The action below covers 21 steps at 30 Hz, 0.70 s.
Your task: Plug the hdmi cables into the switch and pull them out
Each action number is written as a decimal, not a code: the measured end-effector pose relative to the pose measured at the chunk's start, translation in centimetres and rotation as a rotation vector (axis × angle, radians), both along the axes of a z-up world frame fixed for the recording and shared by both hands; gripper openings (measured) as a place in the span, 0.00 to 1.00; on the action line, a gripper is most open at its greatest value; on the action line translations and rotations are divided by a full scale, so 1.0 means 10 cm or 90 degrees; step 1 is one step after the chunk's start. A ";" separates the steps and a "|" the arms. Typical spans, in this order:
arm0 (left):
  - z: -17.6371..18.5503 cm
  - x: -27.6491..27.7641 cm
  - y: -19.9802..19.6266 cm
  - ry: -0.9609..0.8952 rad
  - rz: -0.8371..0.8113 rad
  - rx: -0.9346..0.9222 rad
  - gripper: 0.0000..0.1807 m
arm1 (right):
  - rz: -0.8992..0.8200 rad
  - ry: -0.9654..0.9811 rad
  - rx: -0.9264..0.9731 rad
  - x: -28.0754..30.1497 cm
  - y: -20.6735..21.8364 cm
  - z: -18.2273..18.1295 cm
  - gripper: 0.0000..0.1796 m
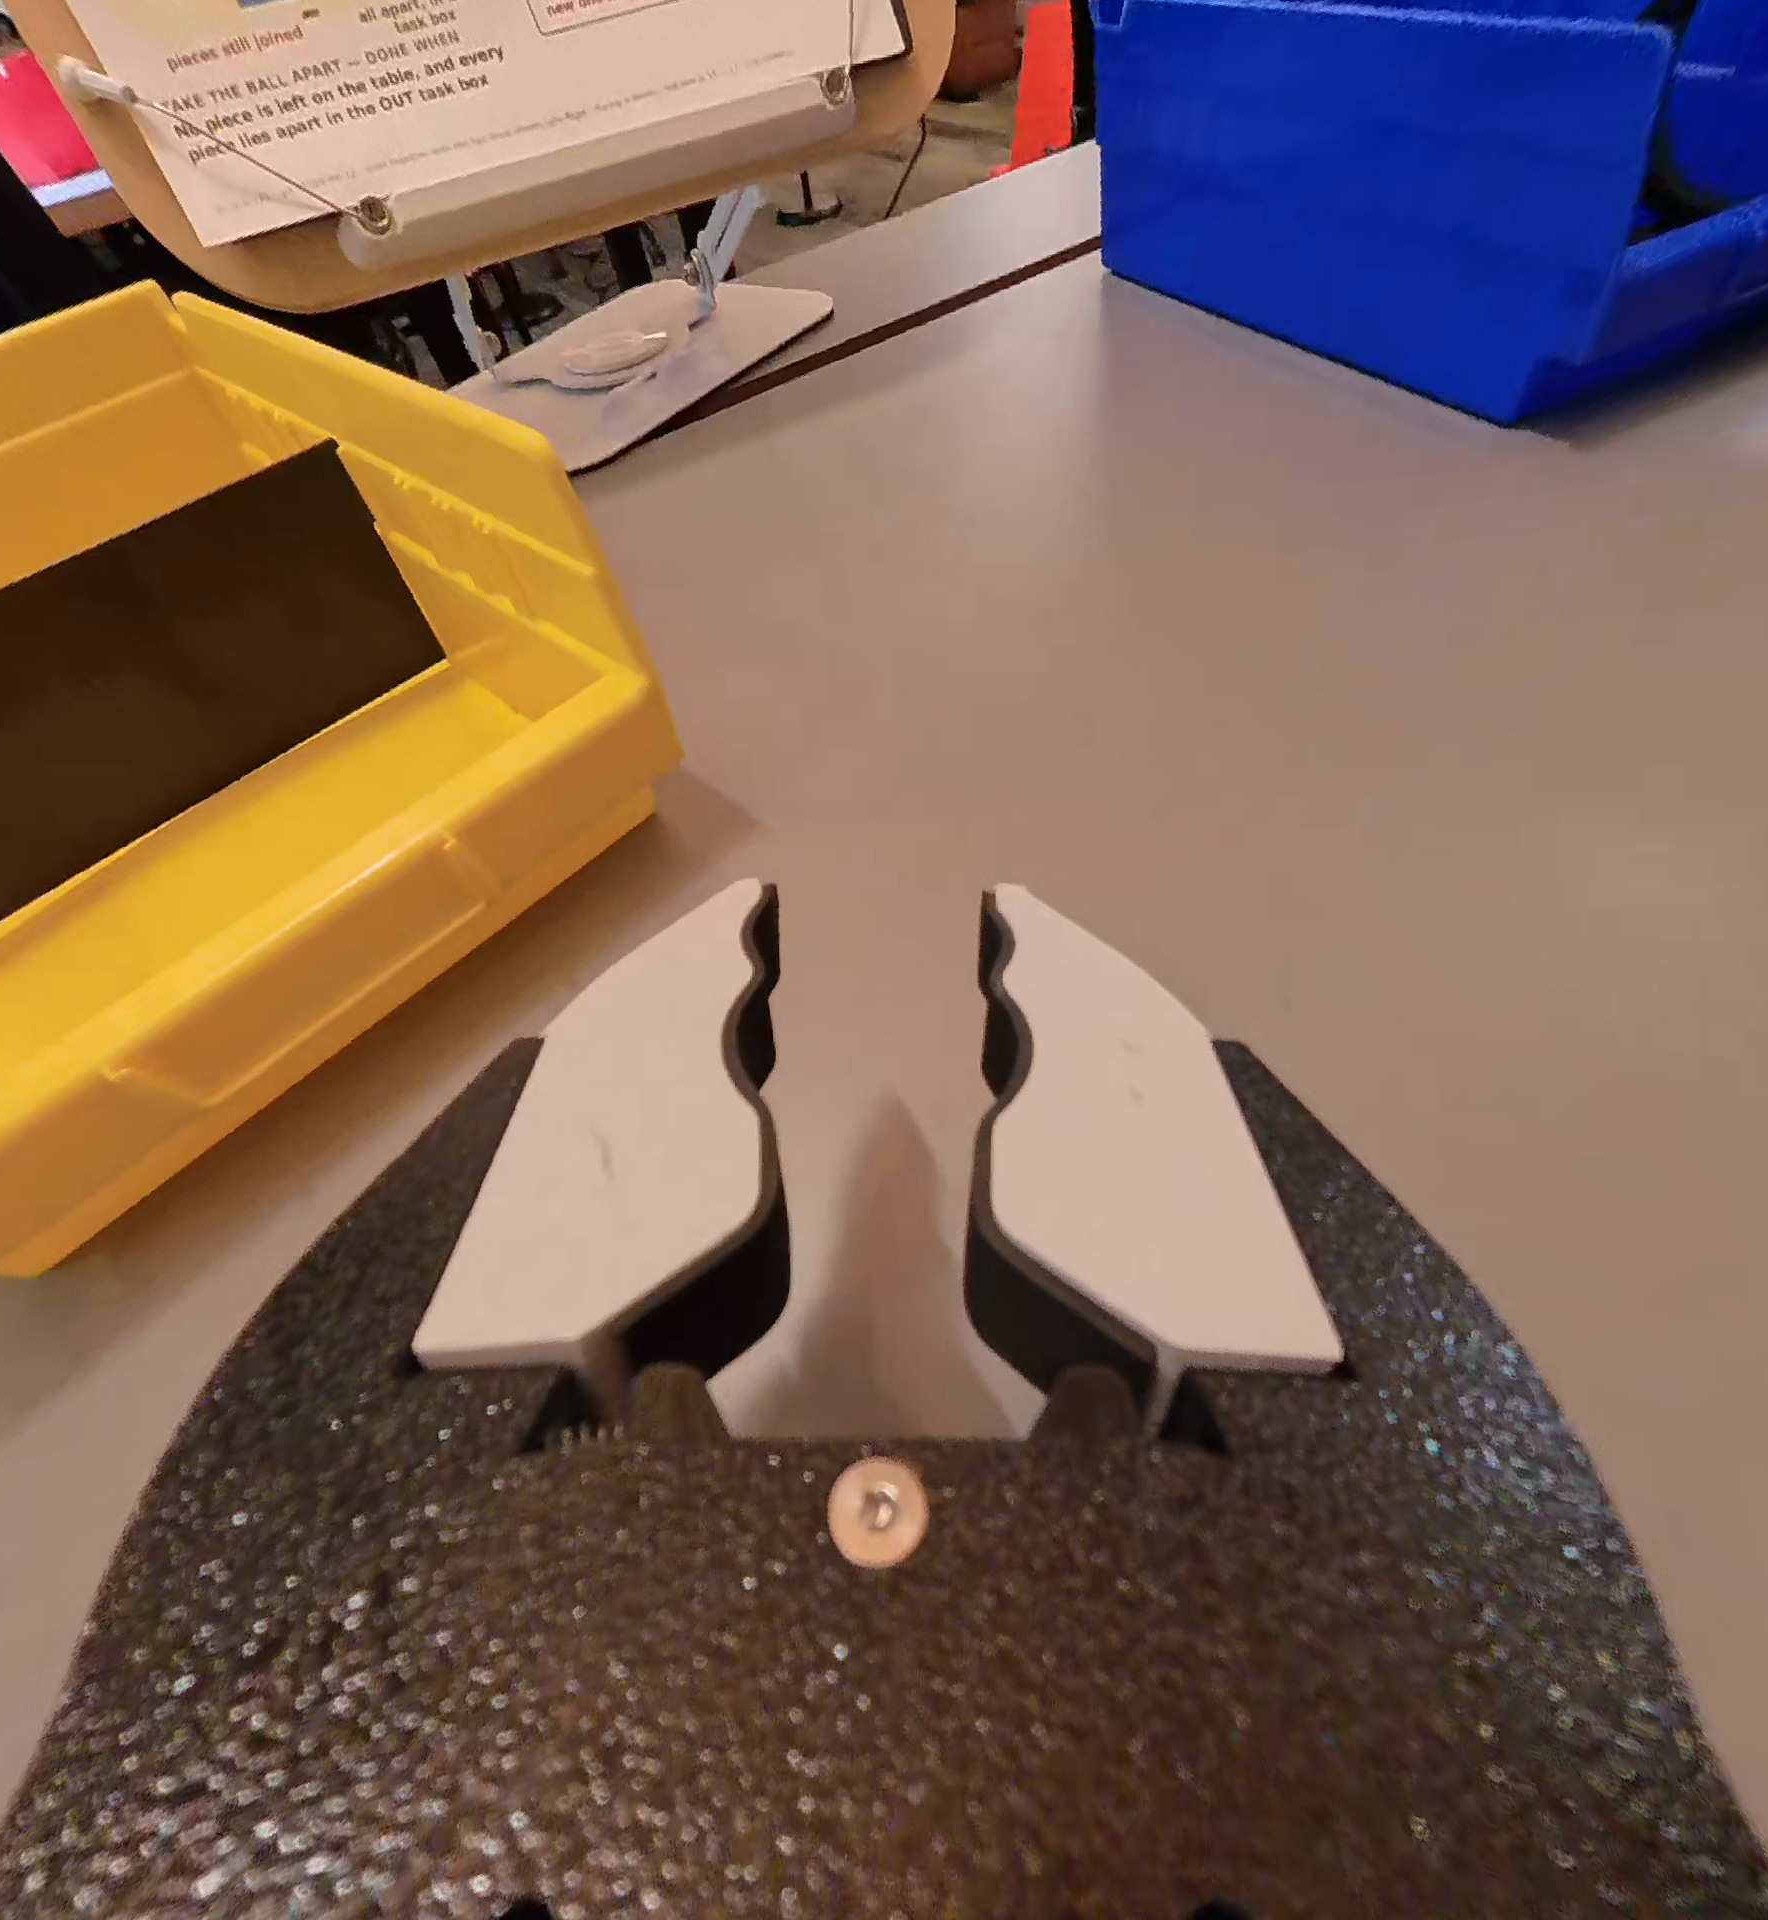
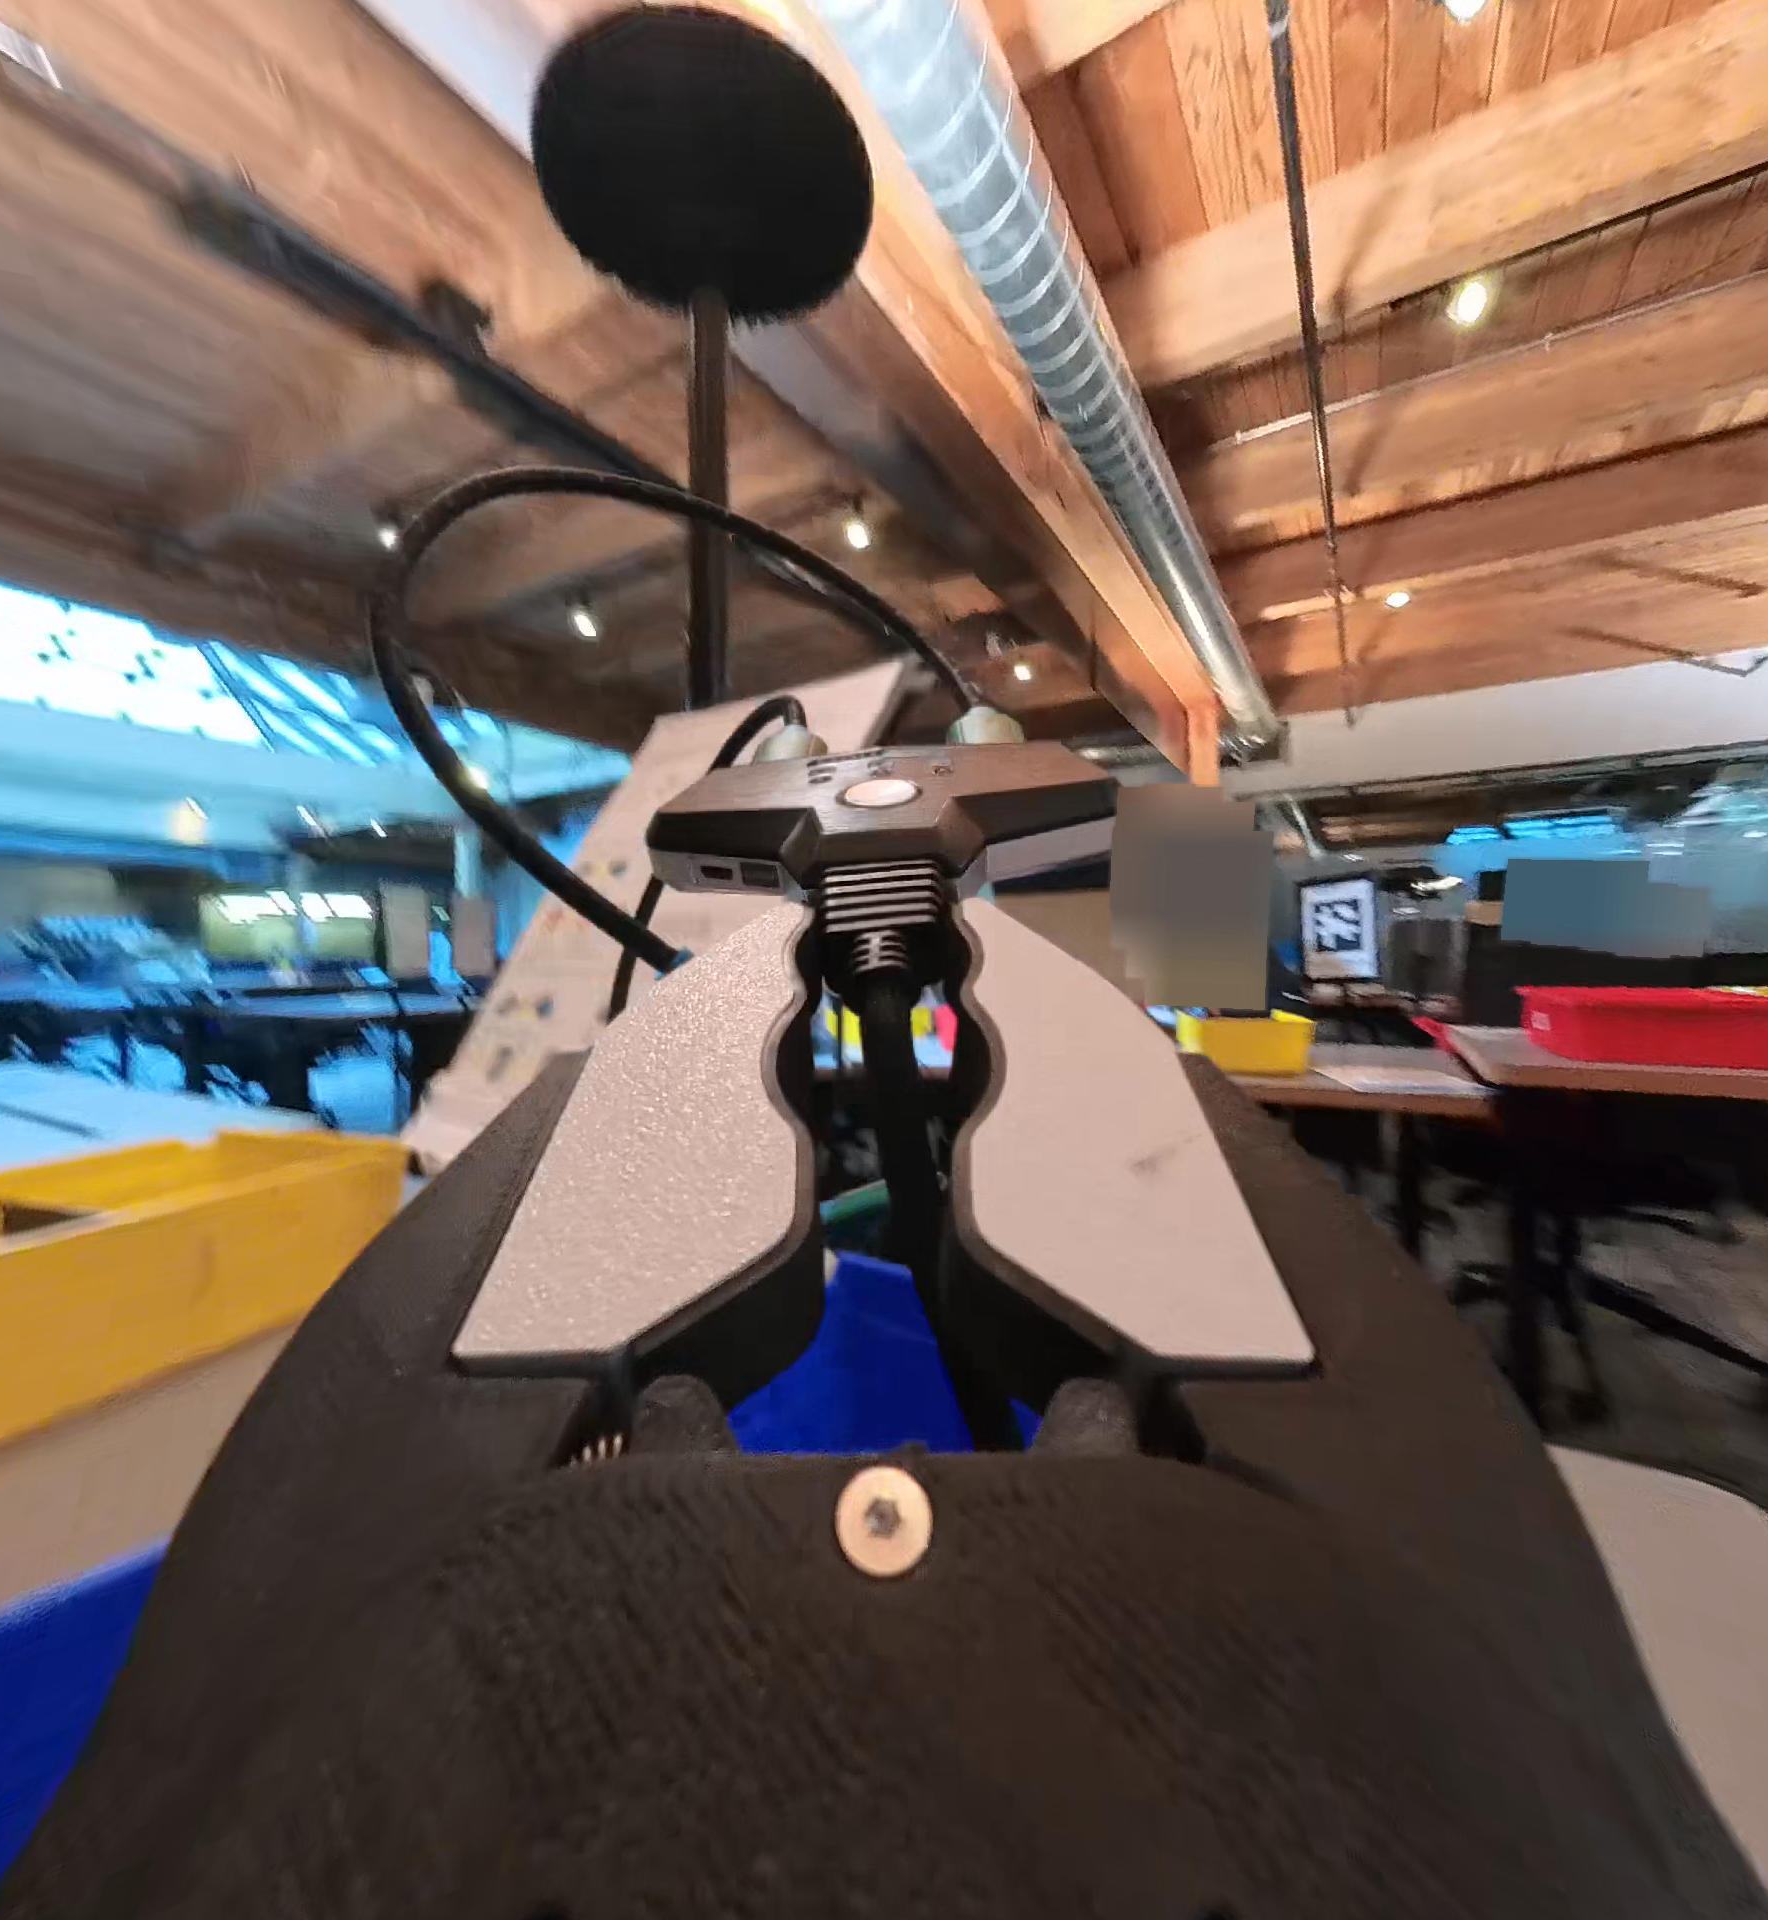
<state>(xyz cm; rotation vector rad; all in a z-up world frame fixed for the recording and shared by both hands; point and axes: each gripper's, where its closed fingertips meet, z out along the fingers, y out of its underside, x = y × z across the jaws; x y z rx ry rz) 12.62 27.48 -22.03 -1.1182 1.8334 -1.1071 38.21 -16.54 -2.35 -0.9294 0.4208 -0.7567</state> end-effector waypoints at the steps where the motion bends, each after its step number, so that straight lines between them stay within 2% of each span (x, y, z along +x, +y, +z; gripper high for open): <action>1: -0.02 0.00 -0.01 0.006 -0.002 0.006 0.20 | -0.013 0.006 -0.026 -0.02 -0.05 -0.02 0.12; 3: -0.05 0.01 -0.02 0.017 -0.002 0.018 0.20 | -0.040 0.033 -0.066 -0.04 -0.12 -0.04 0.12; 9: -0.16 0.03 -0.05 0.046 -0.001 0.075 0.20 | -0.202 0.112 -0.366 -0.01 -0.20 -0.34 0.13; 12: -0.23 0.04 -0.07 0.057 -0.004 0.115 0.20 | -0.250 0.171 -0.416 0.01 -0.31 -0.51 0.13; 15: -0.30 0.04 -0.09 0.071 -0.007 0.155 0.20 | -0.251 0.238 -0.450 0.01 -0.36 -0.64 0.12; 21: -0.34 0.03 -0.13 0.070 -0.015 0.196 0.20 | -0.359 0.323 -0.690 0.00 -0.44 -0.85 0.13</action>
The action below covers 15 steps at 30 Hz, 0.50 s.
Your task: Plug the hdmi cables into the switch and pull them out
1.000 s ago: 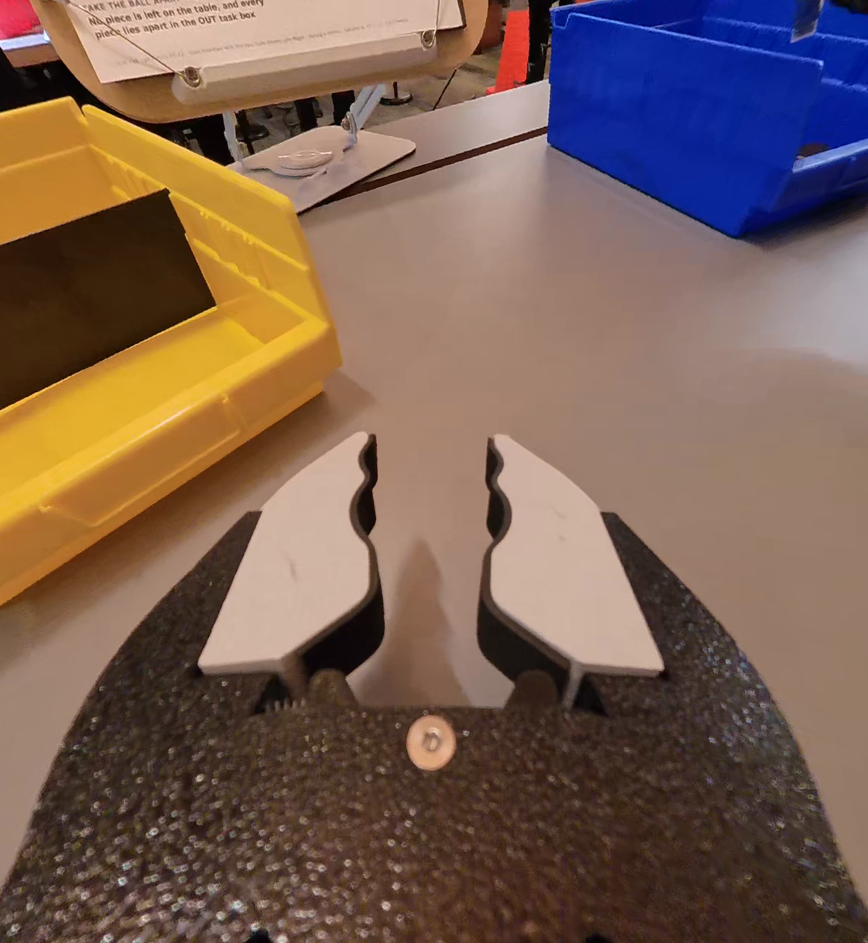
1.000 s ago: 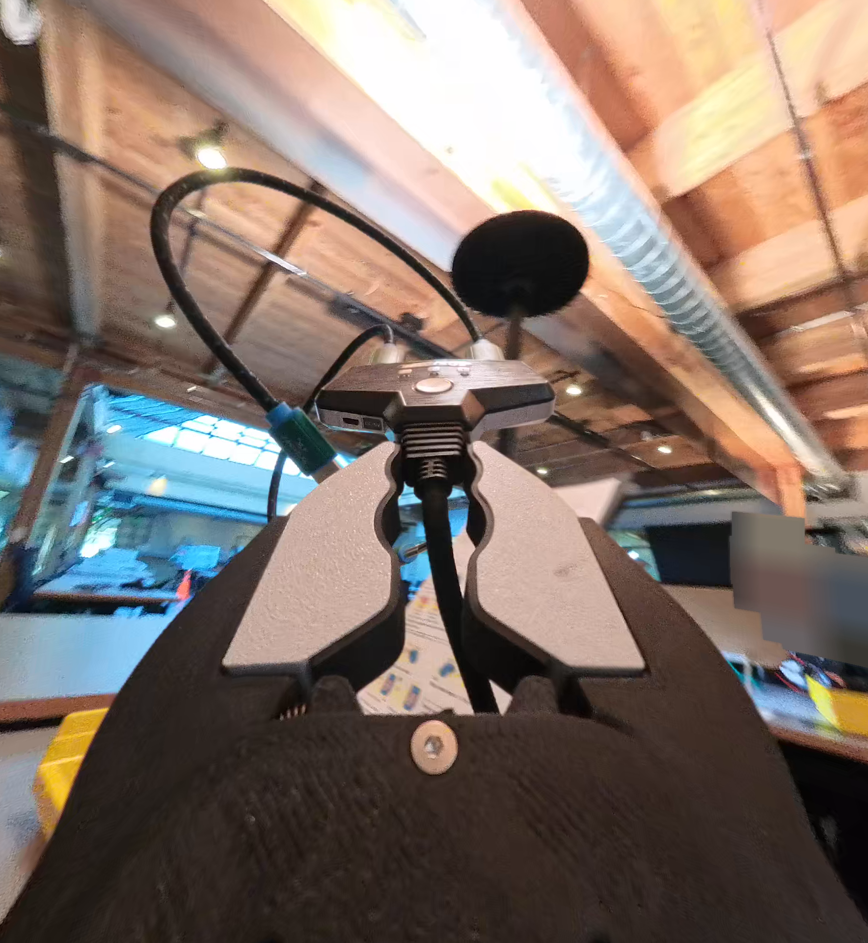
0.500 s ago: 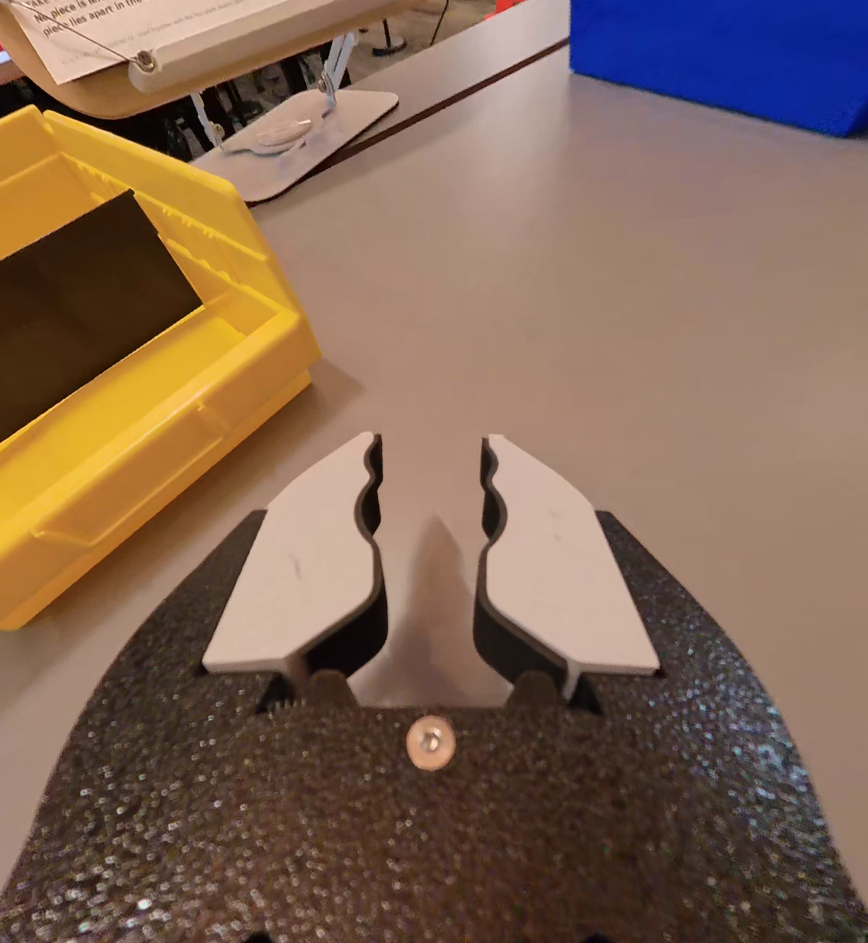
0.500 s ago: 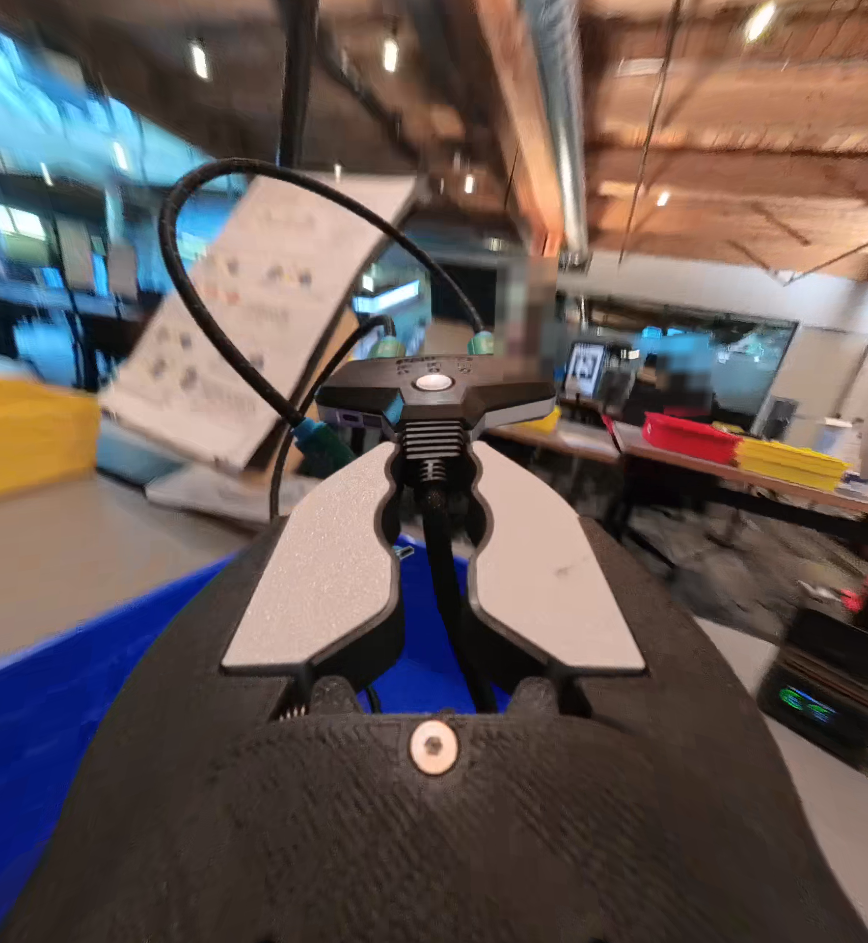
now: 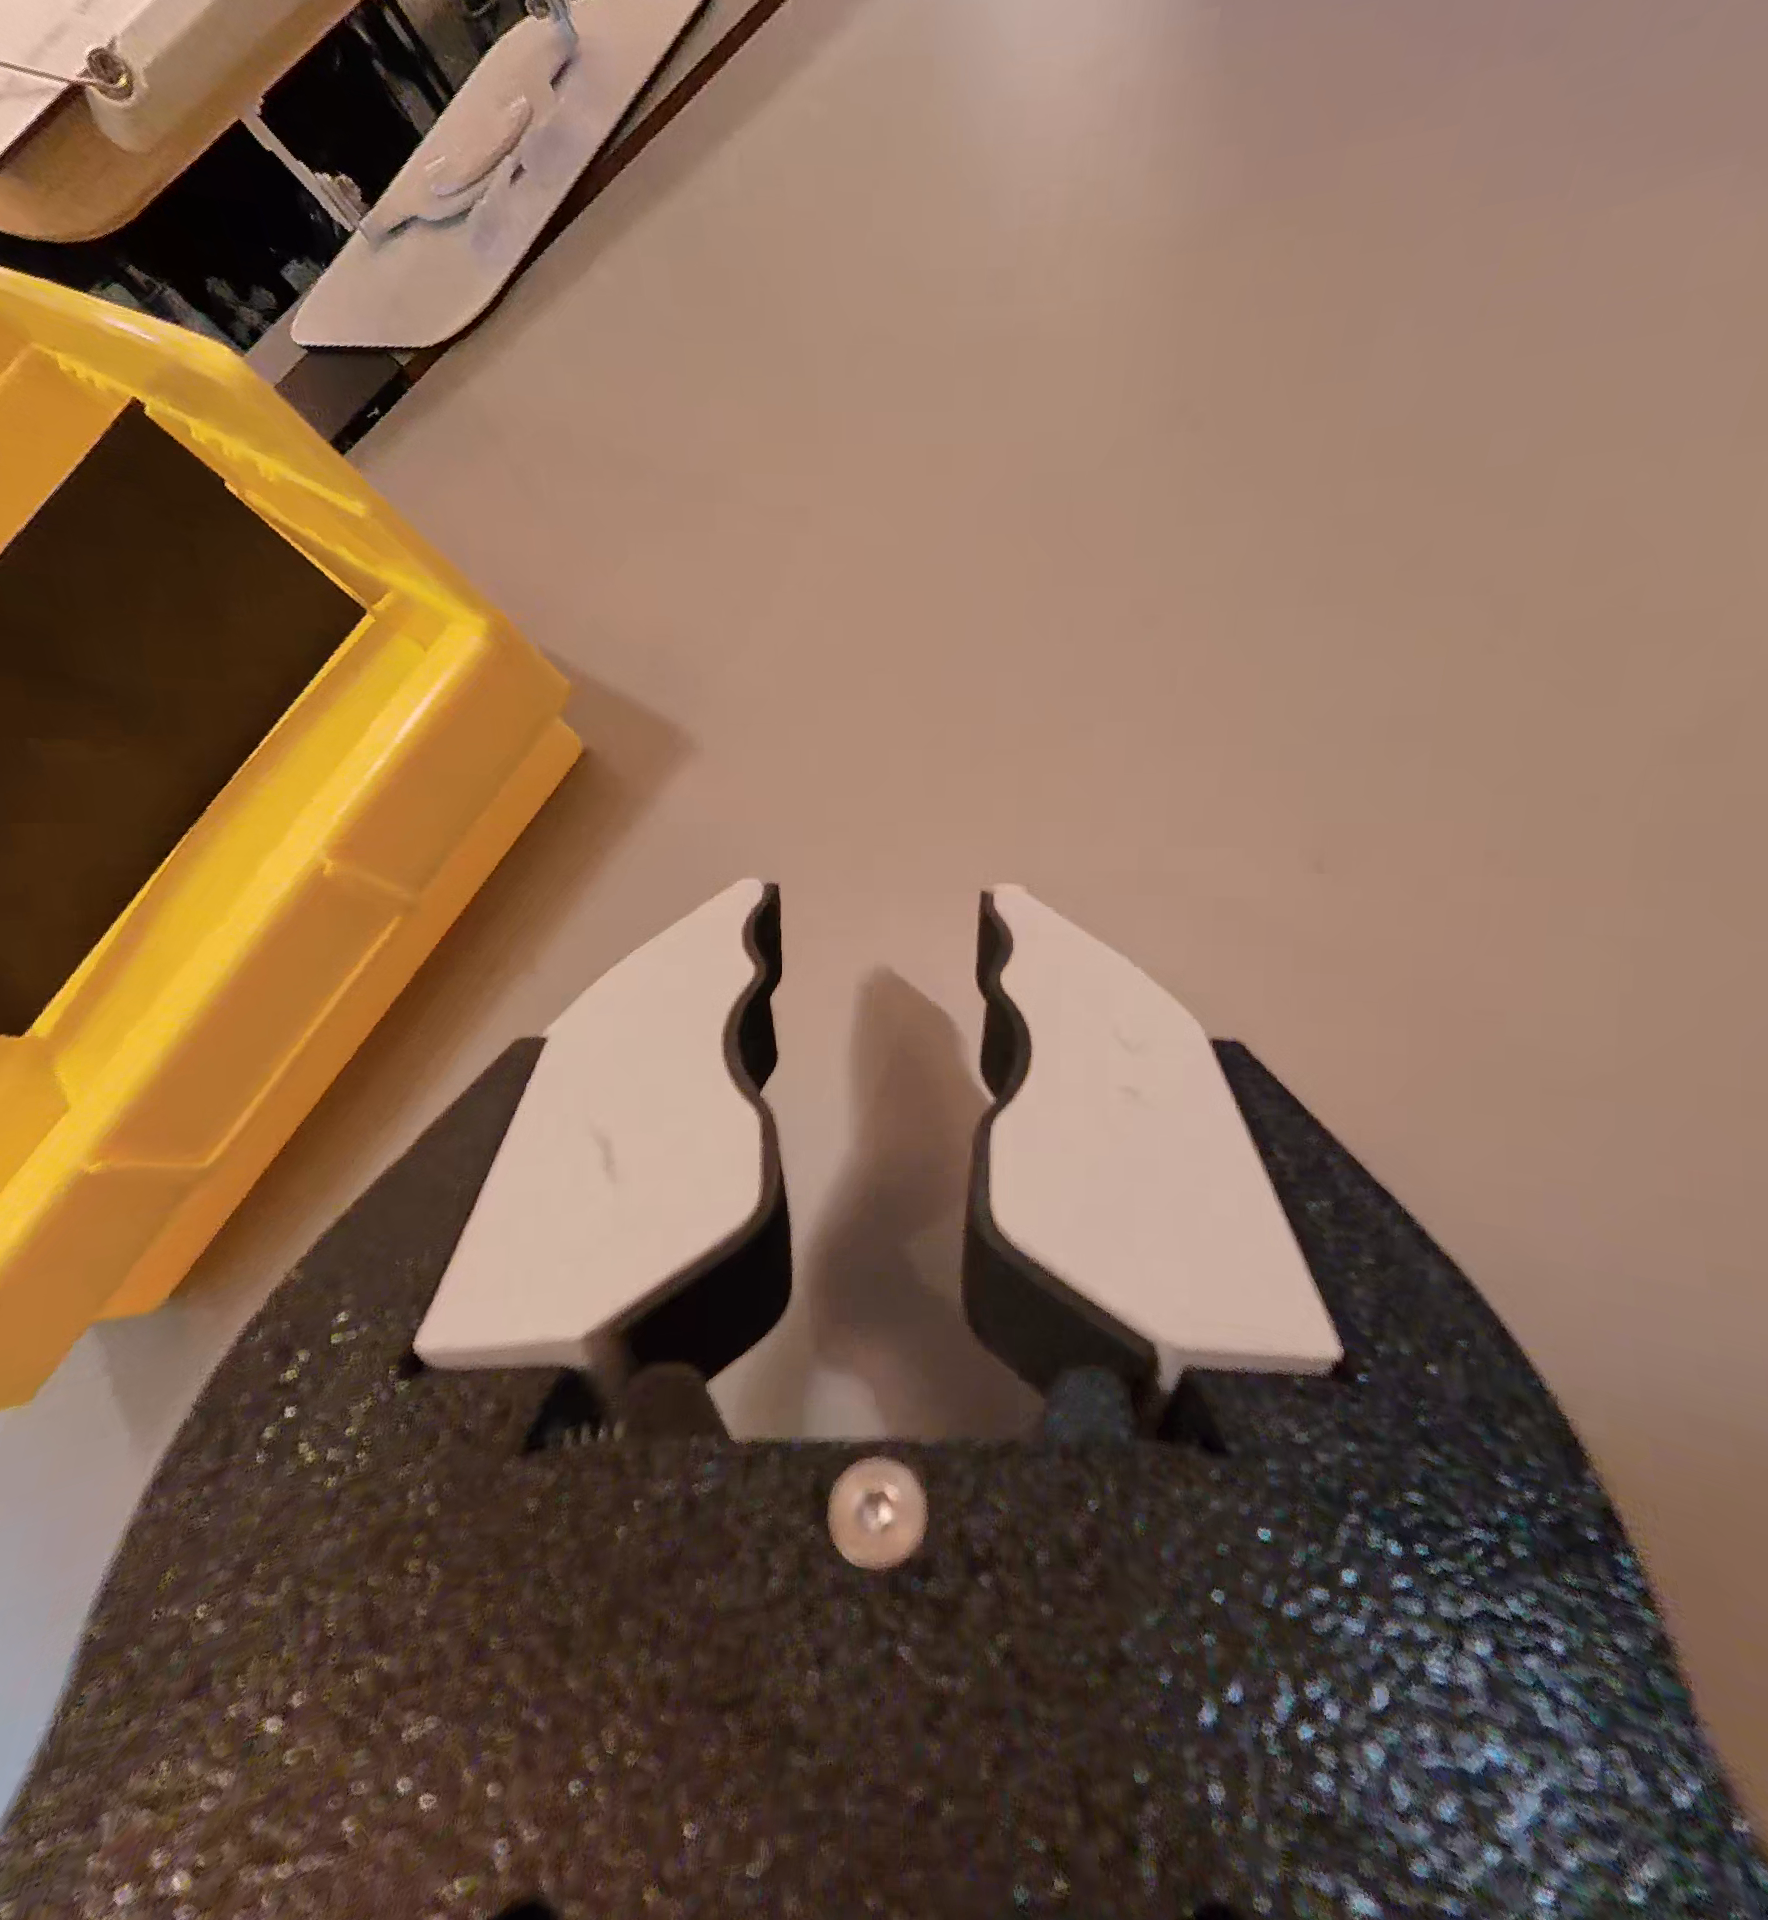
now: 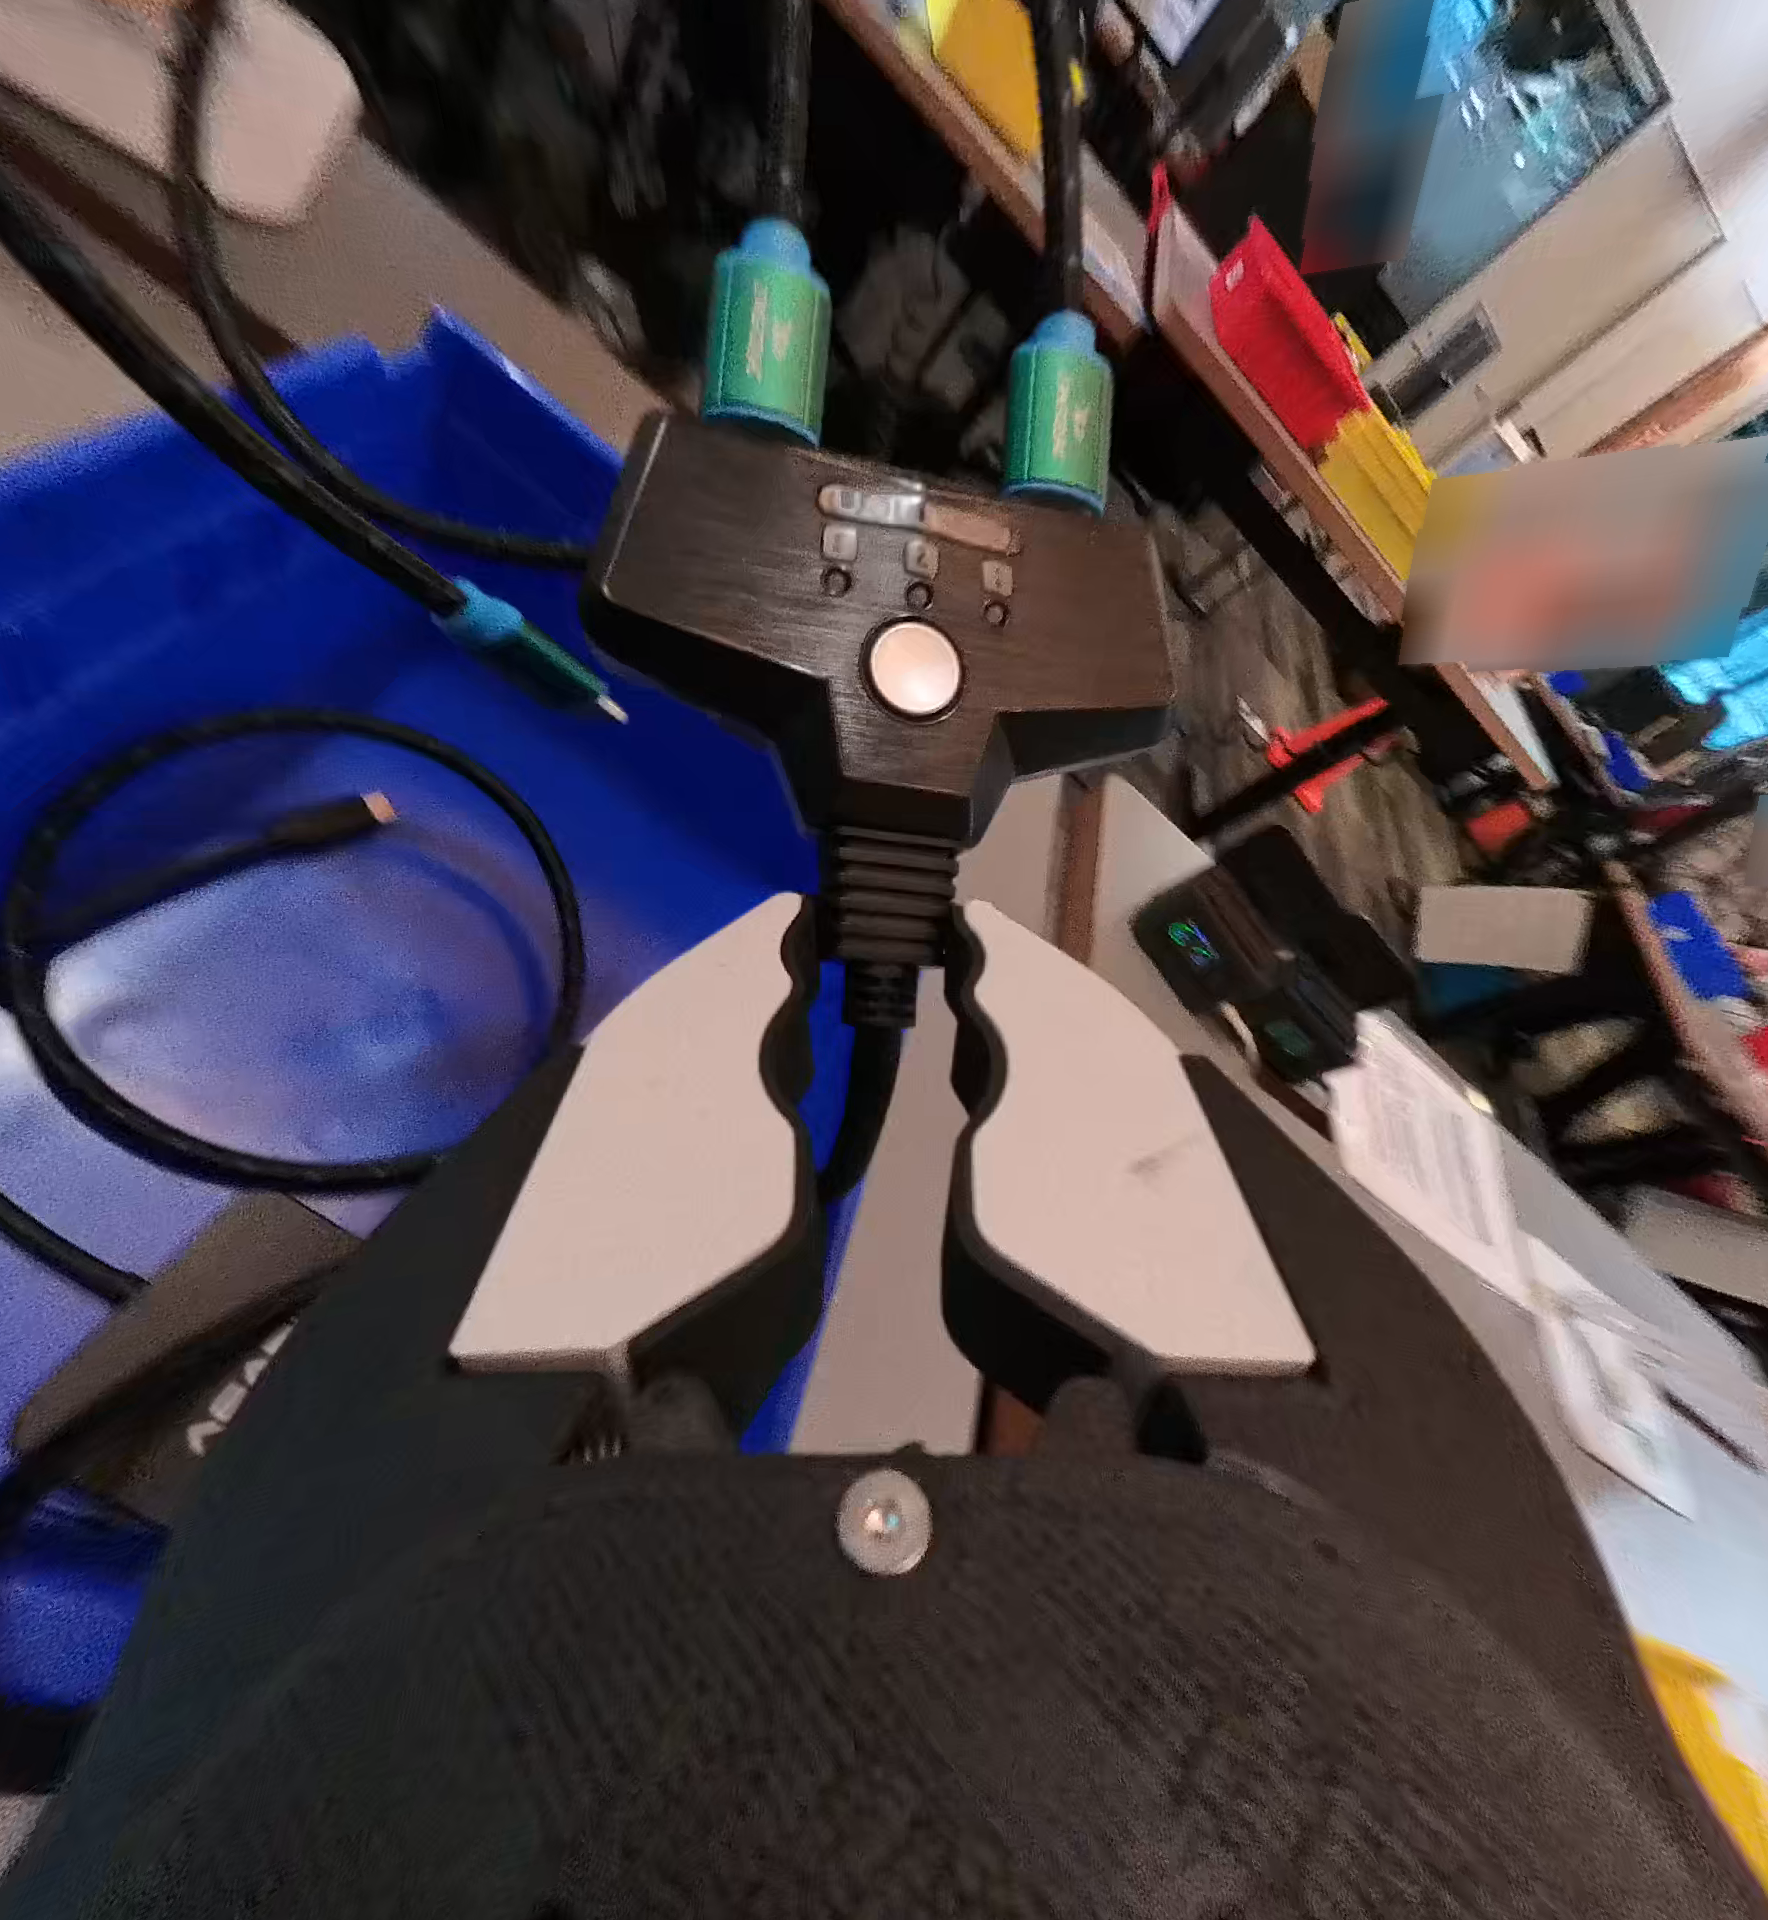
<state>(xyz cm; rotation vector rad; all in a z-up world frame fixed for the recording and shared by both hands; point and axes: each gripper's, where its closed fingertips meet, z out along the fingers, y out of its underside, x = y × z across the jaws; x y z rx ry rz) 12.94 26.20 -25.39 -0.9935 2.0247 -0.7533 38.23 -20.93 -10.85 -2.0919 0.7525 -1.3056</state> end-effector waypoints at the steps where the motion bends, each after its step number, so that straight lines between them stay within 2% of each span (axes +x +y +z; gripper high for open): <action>1: 0.01 0.00 0.01 -0.002 0.002 -0.004 0.19 | -0.023 0.014 -0.049 0.01 -0.04 -0.03 0.14; 3: 0.03 0.00 0.01 -0.006 0.004 -0.016 0.19 | -0.048 0.049 -0.110 0.04 -0.07 -0.11 0.14; 6: 0.05 0.01 0.03 -0.010 0.011 -0.027 0.19 | -0.061 0.098 -0.117 0.13 -0.06 -0.29 0.14; 9: 0.05 0.00 0.02 -0.013 0.007 -0.019 0.19 | -0.102 0.145 -0.224 0.22 -0.19 -0.54 0.13; 15: 0.01 -0.02 -0.03 -0.016 -0.012 0.020 0.19 | 0.021 0.263 -0.039 0.23 0.19 -0.76 0.13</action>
